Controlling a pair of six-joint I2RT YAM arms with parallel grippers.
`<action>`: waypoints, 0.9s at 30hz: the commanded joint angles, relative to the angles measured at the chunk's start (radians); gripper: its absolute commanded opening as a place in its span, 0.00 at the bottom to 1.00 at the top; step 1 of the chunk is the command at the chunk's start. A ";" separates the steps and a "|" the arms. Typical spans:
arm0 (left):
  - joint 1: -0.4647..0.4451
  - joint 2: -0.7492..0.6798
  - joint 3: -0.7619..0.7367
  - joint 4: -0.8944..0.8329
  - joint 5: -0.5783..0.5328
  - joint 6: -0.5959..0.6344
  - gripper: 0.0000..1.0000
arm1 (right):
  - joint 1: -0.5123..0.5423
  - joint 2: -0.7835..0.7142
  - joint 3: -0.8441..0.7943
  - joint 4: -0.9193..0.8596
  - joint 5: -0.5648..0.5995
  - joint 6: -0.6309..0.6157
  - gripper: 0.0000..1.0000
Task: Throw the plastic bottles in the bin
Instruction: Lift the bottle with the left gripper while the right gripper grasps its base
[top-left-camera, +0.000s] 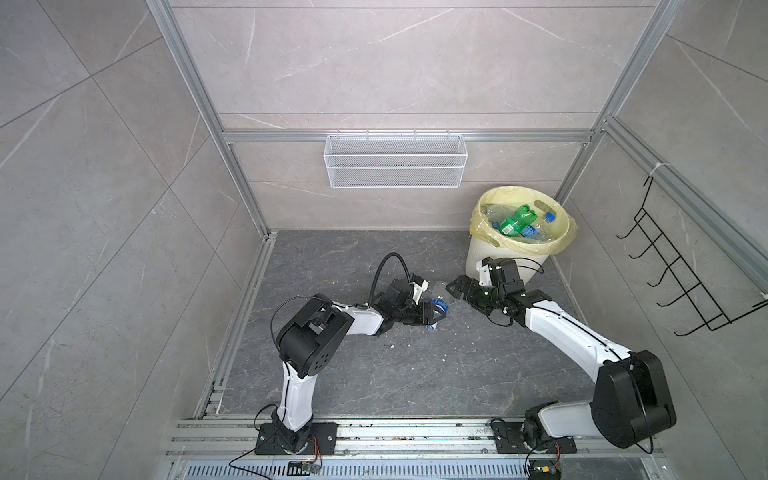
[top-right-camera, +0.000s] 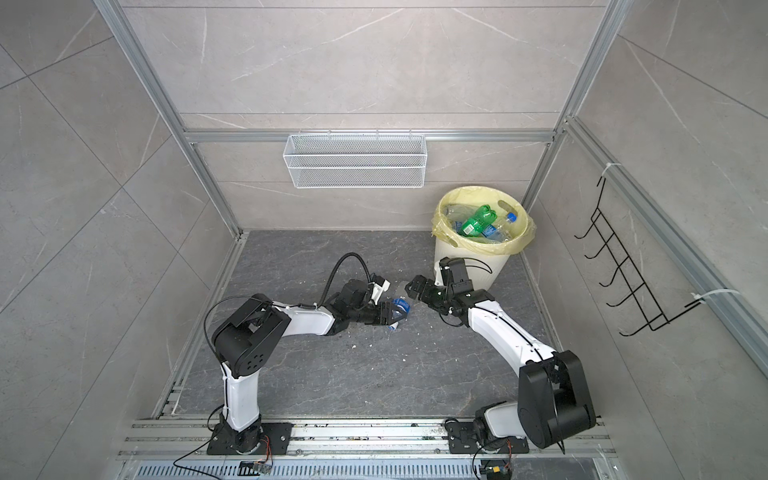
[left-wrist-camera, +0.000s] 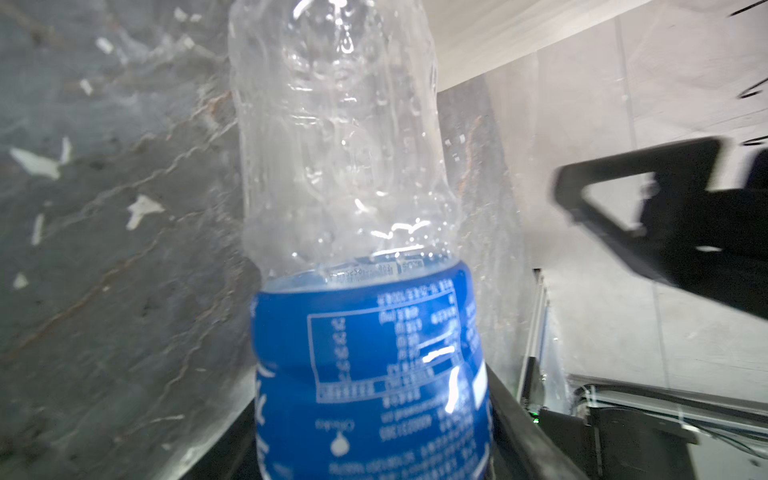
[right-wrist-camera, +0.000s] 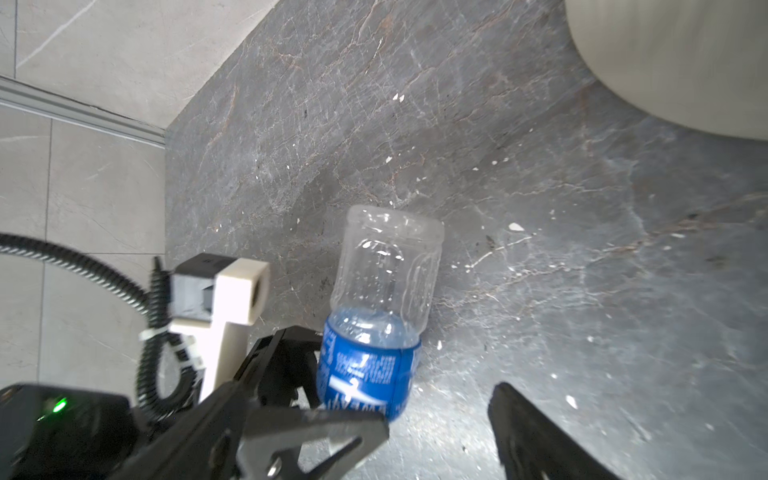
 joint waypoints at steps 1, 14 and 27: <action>0.000 -0.083 -0.002 0.091 0.040 -0.021 0.51 | -0.003 0.036 0.011 0.052 -0.026 0.035 0.93; -0.011 -0.134 0.005 0.092 0.074 -0.022 0.51 | 0.004 0.130 0.040 0.196 -0.131 0.124 0.85; -0.018 -0.165 0.006 0.046 0.057 0.006 0.61 | 0.013 0.110 0.063 0.154 -0.083 0.103 0.47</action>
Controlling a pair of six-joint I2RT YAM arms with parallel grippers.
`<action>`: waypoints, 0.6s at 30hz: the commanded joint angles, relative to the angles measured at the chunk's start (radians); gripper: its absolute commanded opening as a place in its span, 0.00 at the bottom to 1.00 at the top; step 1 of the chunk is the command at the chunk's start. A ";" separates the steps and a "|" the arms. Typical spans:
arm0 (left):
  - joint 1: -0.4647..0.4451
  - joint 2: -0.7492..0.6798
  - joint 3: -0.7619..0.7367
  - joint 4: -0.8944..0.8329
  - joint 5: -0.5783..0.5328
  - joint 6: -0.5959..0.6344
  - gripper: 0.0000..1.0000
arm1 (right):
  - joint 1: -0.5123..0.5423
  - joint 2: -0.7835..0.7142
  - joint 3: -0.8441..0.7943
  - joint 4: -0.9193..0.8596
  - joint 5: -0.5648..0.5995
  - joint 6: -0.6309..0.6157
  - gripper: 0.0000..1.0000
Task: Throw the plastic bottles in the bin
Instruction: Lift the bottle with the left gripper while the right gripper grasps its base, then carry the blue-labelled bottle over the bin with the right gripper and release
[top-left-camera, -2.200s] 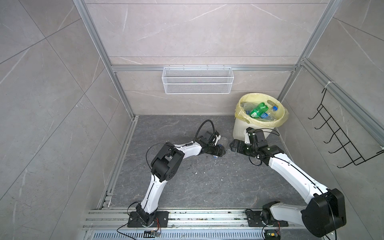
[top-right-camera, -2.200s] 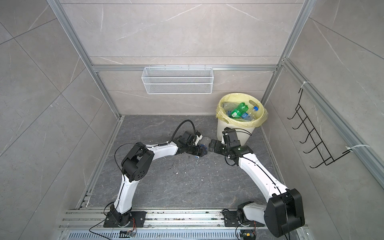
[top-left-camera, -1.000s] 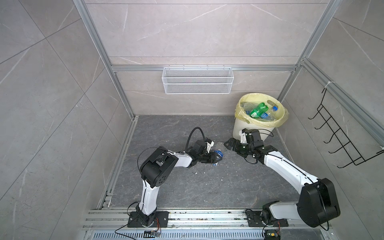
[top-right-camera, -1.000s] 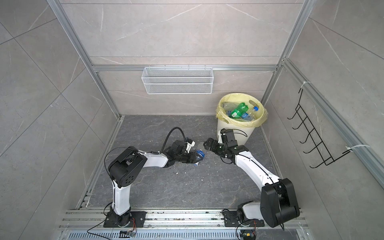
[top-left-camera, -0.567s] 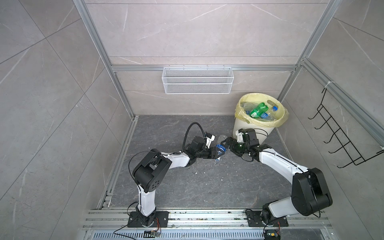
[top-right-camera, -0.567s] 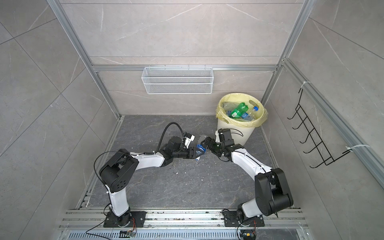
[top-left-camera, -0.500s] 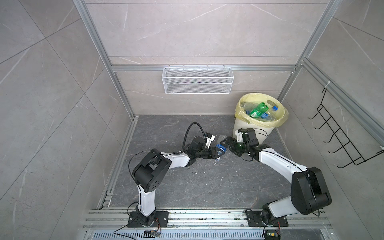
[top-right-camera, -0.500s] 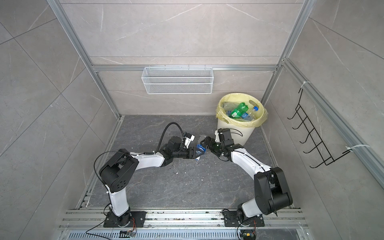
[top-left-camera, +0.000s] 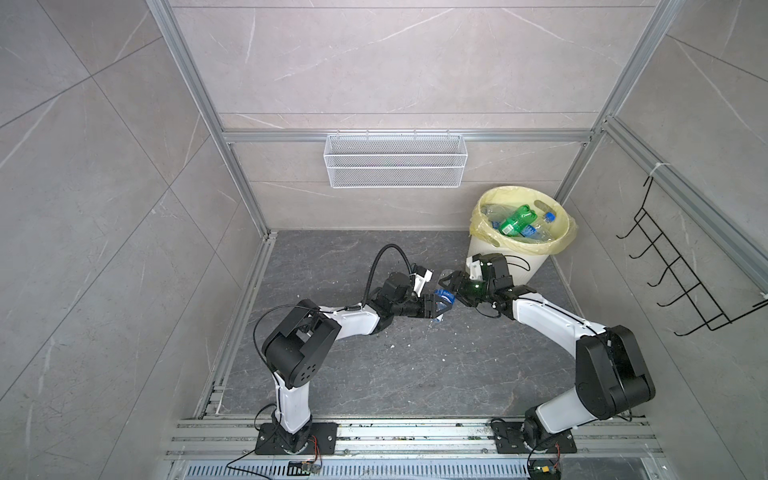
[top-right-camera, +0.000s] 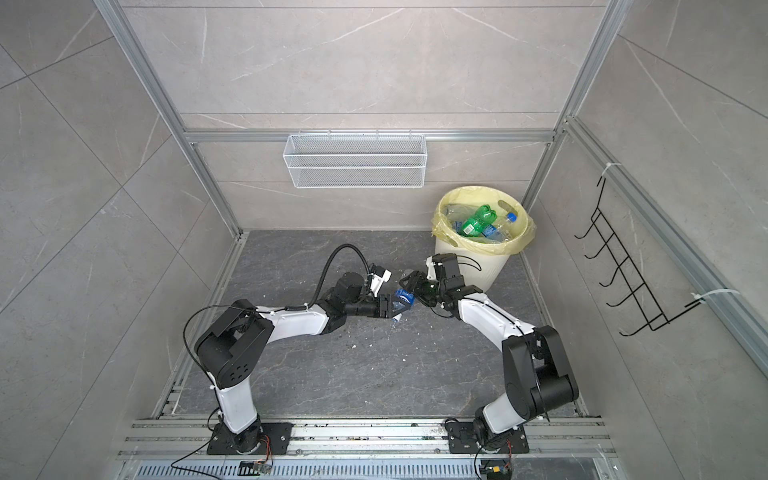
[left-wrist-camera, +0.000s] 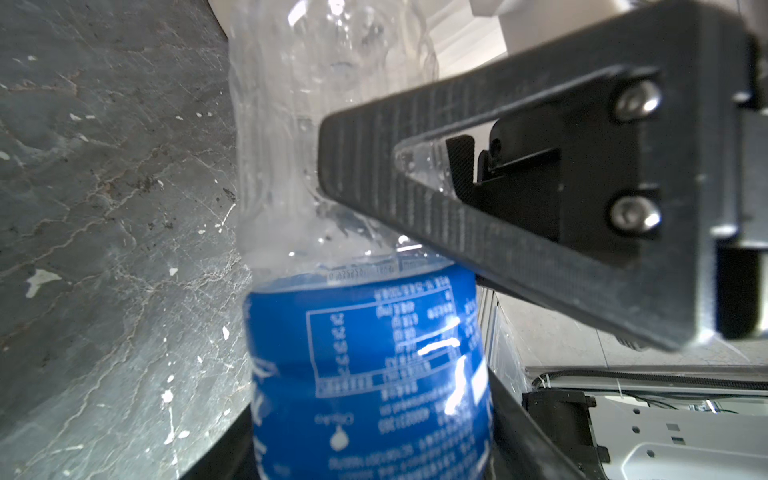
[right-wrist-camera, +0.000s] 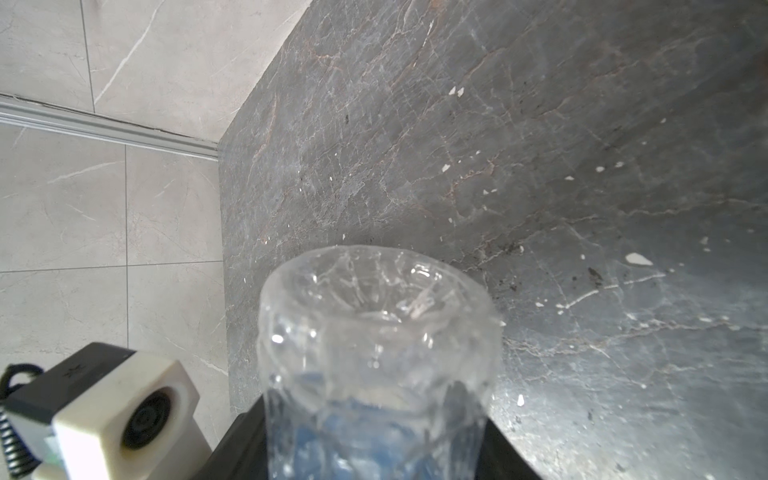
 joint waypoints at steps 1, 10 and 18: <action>-0.006 -0.068 0.006 0.010 0.018 0.034 0.66 | 0.004 -0.029 0.038 -0.045 0.035 -0.037 0.46; -0.009 -0.180 0.007 -0.200 -0.101 0.197 1.00 | 0.002 -0.108 0.118 -0.191 0.141 -0.130 0.42; -0.037 -0.309 0.031 -0.378 -0.226 0.364 1.00 | 0.003 -0.203 0.229 -0.329 0.246 -0.215 0.42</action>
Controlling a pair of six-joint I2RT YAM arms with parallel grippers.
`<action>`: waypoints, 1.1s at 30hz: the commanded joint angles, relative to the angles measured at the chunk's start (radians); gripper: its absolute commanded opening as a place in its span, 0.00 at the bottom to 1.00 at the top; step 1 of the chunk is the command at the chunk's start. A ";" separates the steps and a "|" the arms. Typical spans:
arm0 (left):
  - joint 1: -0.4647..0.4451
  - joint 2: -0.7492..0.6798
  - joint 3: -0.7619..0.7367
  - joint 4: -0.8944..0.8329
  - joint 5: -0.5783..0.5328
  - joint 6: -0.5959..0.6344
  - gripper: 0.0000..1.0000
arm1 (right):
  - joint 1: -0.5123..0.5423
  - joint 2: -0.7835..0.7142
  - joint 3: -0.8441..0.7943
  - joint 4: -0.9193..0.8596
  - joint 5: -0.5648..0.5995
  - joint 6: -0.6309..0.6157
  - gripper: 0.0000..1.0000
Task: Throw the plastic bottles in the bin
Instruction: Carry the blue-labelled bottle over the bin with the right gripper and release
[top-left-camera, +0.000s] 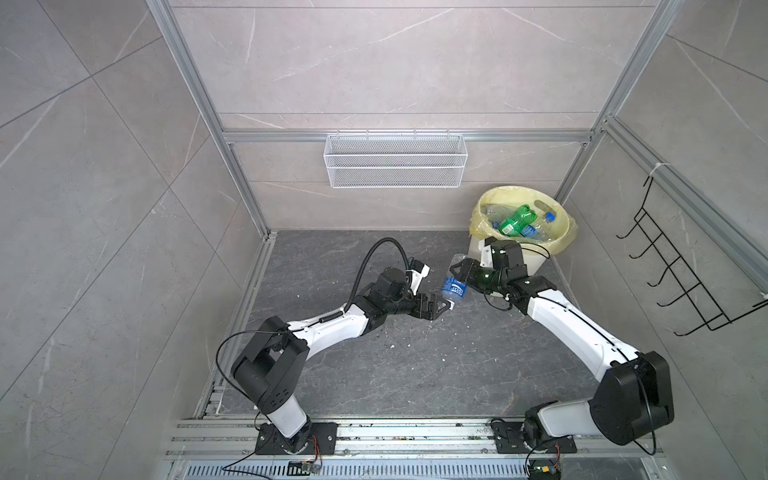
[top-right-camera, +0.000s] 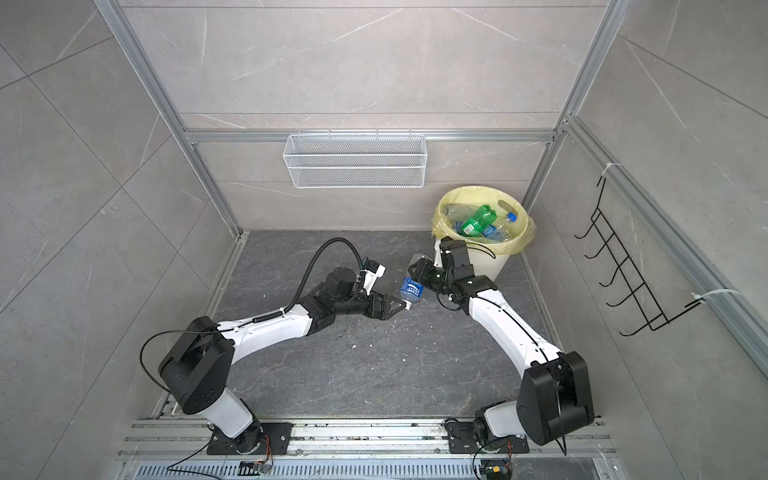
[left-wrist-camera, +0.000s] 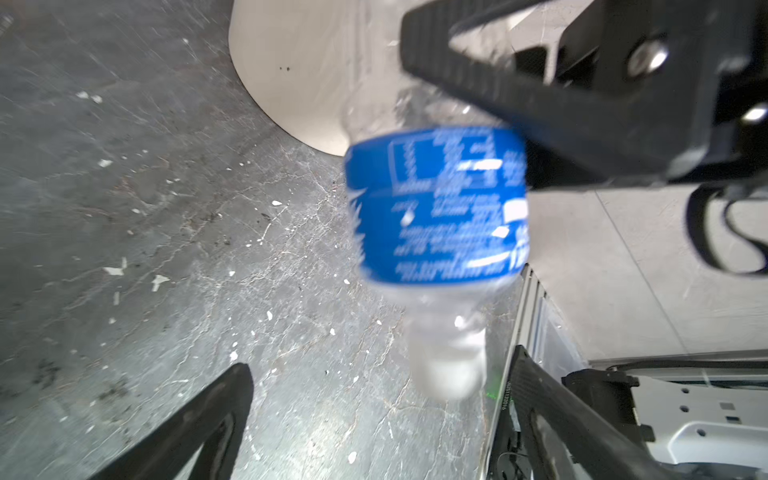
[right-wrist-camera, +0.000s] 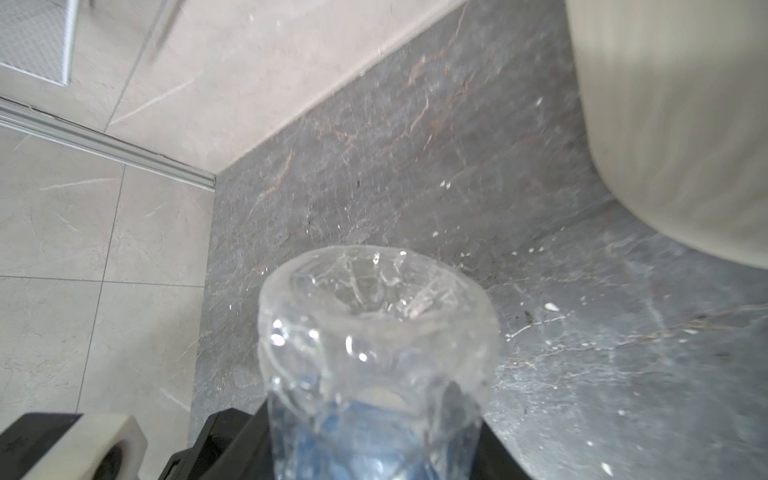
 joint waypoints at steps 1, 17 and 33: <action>-0.027 -0.087 0.042 -0.103 -0.086 0.140 1.00 | 0.001 -0.064 0.083 -0.098 0.074 -0.071 0.42; -0.163 -0.160 0.225 -0.226 -0.281 0.337 1.00 | -0.024 -0.165 0.553 -0.331 0.354 -0.235 0.42; -0.168 -0.194 0.191 -0.243 -0.309 0.330 1.00 | -0.359 0.341 1.034 -0.511 0.205 -0.144 0.87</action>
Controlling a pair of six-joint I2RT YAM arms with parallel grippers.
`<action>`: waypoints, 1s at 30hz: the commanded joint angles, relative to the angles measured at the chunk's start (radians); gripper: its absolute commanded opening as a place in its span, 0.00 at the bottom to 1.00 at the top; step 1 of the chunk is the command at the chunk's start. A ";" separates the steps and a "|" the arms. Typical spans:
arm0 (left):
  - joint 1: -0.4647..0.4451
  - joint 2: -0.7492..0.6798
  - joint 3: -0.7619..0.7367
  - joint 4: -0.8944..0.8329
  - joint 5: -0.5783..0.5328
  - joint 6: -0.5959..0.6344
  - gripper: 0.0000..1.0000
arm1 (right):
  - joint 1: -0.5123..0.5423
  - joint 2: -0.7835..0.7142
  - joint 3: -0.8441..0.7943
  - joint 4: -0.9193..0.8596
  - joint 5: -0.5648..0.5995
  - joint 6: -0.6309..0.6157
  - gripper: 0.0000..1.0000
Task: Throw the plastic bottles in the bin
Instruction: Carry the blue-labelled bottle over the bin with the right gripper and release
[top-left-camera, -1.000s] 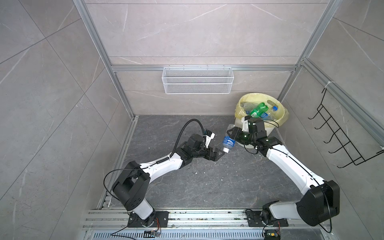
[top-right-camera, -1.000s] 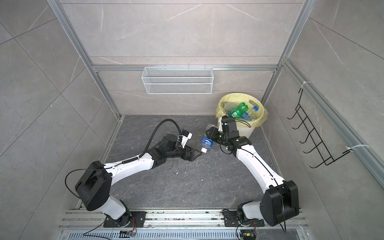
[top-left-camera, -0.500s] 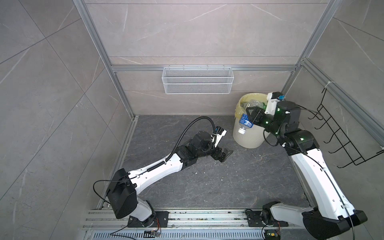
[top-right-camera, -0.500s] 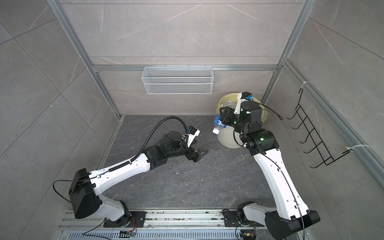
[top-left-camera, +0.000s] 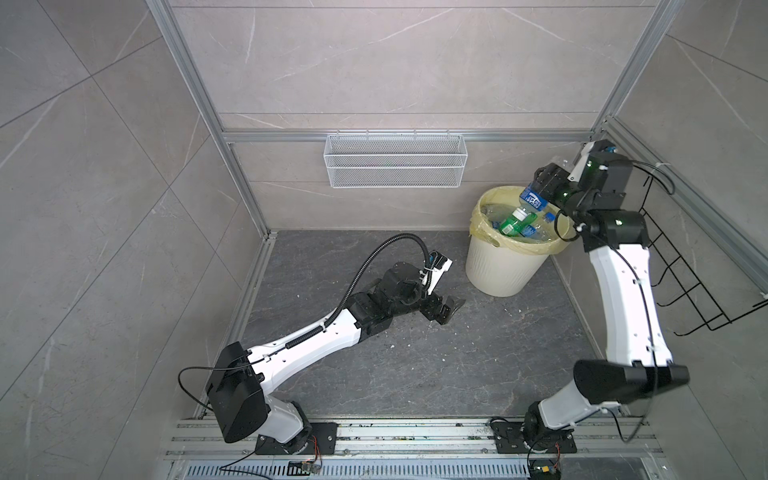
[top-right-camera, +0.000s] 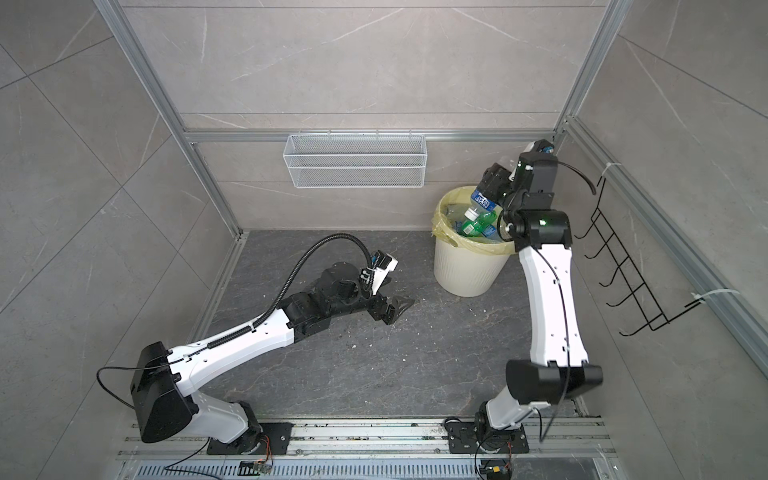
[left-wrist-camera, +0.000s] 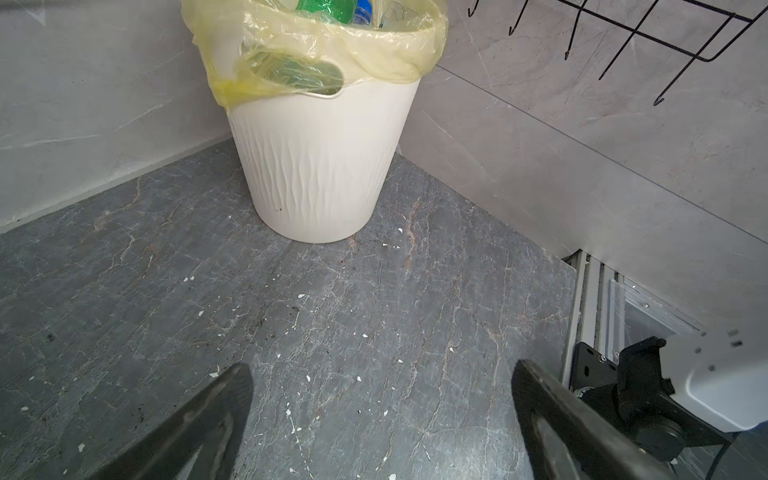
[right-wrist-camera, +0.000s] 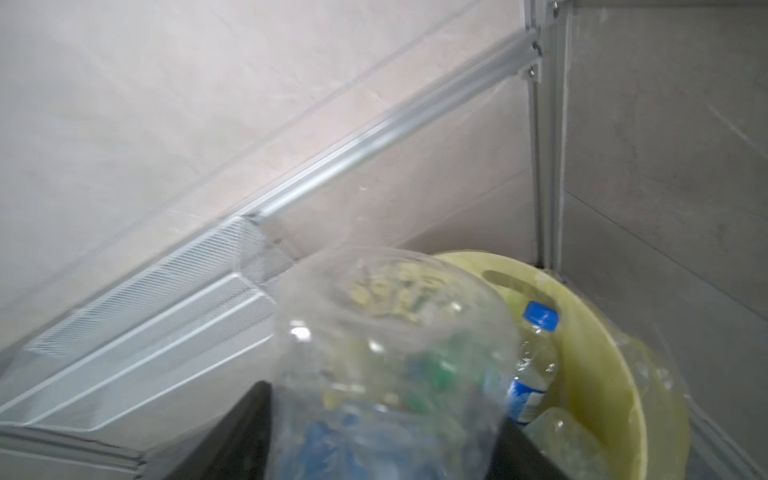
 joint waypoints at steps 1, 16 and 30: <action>-0.002 -0.033 -0.007 -0.003 -0.021 0.009 1.00 | -0.020 0.034 0.031 -0.116 -0.082 0.034 0.91; -0.003 0.007 -0.011 0.022 -0.018 -0.032 1.00 | -0.020 -0.180 -0.209 0.000 -0.091 0.024 1.00; 0.001 -0.063 -0.067 0.002 -0.289 -0.003 1.00 | -0.005 -0.304 -0.456 0.074 -0.117 0.009 1.00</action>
